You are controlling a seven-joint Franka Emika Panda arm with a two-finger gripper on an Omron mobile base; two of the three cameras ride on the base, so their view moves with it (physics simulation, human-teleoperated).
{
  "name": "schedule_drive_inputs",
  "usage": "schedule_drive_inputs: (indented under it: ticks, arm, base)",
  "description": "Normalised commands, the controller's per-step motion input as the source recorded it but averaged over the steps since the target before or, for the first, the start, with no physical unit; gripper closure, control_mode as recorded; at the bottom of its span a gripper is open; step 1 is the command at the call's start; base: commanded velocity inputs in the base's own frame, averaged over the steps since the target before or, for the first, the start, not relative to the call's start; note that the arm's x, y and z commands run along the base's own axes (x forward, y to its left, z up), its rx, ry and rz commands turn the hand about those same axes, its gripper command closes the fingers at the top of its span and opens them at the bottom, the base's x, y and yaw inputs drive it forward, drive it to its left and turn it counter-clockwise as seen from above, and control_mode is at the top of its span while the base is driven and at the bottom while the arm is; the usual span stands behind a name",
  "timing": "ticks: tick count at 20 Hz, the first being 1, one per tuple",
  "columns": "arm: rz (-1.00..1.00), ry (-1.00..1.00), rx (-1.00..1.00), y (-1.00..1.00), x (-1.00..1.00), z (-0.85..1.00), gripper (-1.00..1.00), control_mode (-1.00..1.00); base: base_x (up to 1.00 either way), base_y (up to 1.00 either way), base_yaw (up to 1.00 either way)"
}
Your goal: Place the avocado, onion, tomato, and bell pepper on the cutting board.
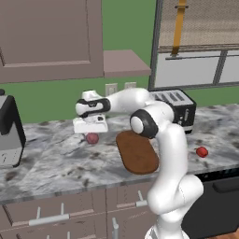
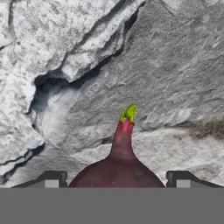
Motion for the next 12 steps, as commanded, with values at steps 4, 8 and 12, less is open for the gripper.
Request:
schedule_drive_inputs:
  ticks: [4,8,12]
  arm:
    - [0.00,-0.10,0.00,-0.06,-0.46,0.87,1.00,-1.00]
    - [0.00,-0.14,0.00,-0.25,-0.52,0.68,1.00,-1.00]
    - [0.00,-0.10,0.00,-0.39,-0.50,0.13,1.00,-1.00]
  base:
    - [0.00,0.00,0.00]
    - [0.00,0.00,0.00]
    - [0.00,0.00,0.00]
